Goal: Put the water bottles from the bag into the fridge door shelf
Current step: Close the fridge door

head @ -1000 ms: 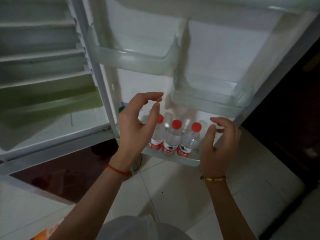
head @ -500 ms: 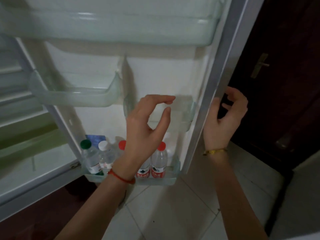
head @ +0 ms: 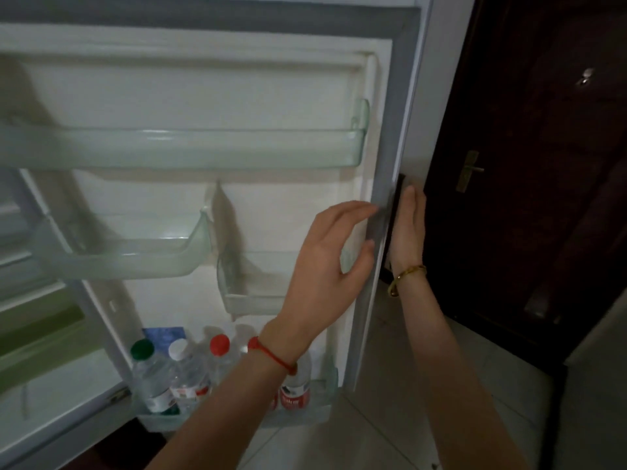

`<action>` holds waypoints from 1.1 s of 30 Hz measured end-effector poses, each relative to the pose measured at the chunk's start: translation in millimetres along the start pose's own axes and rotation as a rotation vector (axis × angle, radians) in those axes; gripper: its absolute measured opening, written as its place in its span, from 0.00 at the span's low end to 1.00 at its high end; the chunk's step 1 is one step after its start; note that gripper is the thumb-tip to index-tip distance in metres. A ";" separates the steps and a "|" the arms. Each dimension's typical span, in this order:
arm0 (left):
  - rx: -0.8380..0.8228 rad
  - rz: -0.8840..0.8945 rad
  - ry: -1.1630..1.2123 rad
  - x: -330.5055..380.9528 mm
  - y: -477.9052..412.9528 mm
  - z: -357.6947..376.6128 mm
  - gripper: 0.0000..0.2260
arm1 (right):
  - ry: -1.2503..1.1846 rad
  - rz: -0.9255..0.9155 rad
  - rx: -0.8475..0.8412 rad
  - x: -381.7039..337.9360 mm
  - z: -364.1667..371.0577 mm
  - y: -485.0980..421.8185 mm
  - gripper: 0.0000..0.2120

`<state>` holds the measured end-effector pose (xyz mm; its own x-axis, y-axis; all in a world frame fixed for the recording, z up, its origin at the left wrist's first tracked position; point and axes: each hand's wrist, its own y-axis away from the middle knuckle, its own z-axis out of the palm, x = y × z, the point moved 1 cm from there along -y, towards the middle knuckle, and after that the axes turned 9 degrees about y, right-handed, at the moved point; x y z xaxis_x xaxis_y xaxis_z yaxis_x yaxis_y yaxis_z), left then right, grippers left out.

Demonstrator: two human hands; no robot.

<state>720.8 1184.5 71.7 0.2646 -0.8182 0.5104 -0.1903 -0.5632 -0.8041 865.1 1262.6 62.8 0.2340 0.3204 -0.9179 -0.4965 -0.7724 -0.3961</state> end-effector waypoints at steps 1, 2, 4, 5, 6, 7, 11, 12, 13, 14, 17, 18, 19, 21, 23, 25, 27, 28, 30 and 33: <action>-0.013 -0.003 -0.014 -0.5 -2.0 3.7 0.18 | -0.012 0.015 -0.039 1.8 1.0 -4.8 0.29; -0.020 -0.009 -0.026 -0.7 -3.6 7.0 0.20 | -0.014 0.039 -0.087 8.5 2.4 -11.4 0.32; -0.032 -0.028 -0.039 -1.3 -5.1 12.5 0.21 | -0.031 0.099 -0.210 29.5 5.5 -25.1 0.39; -0.039 -0.038 -0.042 -2.0 -5.2 14.6 0.22 | -0.040 0.121 -0.261 38.6 6.9 -29.5 0.42; -0.047 -0.049 -0.042 -3.5 -5.0 16.2 0.23 | -0.030 0.138 -0.293 35.8 7.6 -26.9 0.44; -0.058 -0.062 -0.040 -5.1 -4.5 17.1 0.24 | -0.026 0.148 -0.294 25.8 8.0 -19.6 0.46; -0.101 -0.097 -0.052 -10.3 -0.6 16.9 0.25 | -0.013 0.094 -0.225 -0.9 4.8 -2.0 0.46; -0.111 -0.097 -0.056 -11.2 0.7 16.6 0.25 | -0.018 0.081 -0.218 -0.6 4.7 -2.5 0.44; -0.118 -0.095 -0.053 -11.9 2.1 16.1 0.26 | -0.021 0.075 -0.218 -1.2 4.3 -1.6 0.43; -0.123 -0.094 -0.046 -12.1 3.6 15.8 0.26 | -0.024 0.073 -0.215 1.5 4.4 -2.6 0.43; -0.141 -0.094 -0.020 -10.5 10.2 14.8 0.26 | -0.004 0.076 -0.197 3.4 2.4 1.1 0.46; -0.148 -0.097 -0.010 -8.8 13.1 13.9 0.26 | 0.002 0.068 -0.189 3.3 1.4 3.7 0.46; -0.154 -0.099 -0.001 -6.7 15.9 12.9 0.26 | 0.011 0.064 -0.180 1.9 0.0 7.4 0.47; -0.156 -0.101 0.010 -1.2 22.3 10.4 0.26 | 0.021 0.059 -0.160 -1.2 -3.2 14.7 0.46; -0.139 -0.100 0.007 6.3 29.2 6.5 0.25 | 0.015 0.051 -0.144 -7.0 -7.8 24.2 0.41; -0.102 -0.084 -0.008 15.5 36.8 1.5 0.24 | 0.004 0.022 -0.126 -12.4 -13.7 34.7 0.28; -0.073 -0.067 -0.027 25.7 45.8 -3.6 0.23 | -0.007 0.006 -0.111 -16.9 -19.4 47.3 0.19; -0.071 -0.063 -0.030 31.3 50.9 -5.7 0.23 | -0.010 -0.003 -0.102 -19.2 -22.7 54.5 0.18; -0.079 -0.058 -0.025 43.4 62.9 -10.9 0.23 | -0.006 -0.025 -0.082 -24.6 -27.9 70.3 0.20; -0.100 -0.064 -0.011 62.6 81.3 -19.0 0.23 | 0.006 -0.041 -0.073 -33.2 -36.2 94.8 0.21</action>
<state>704.0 1085.3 44.1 0.2892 -0.7790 0.5563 -0.2656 -0.6236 -0.7352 840.5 1158.9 56.6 0.2584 0.3496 -0.9005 -0.4241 -0.7965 -0.4309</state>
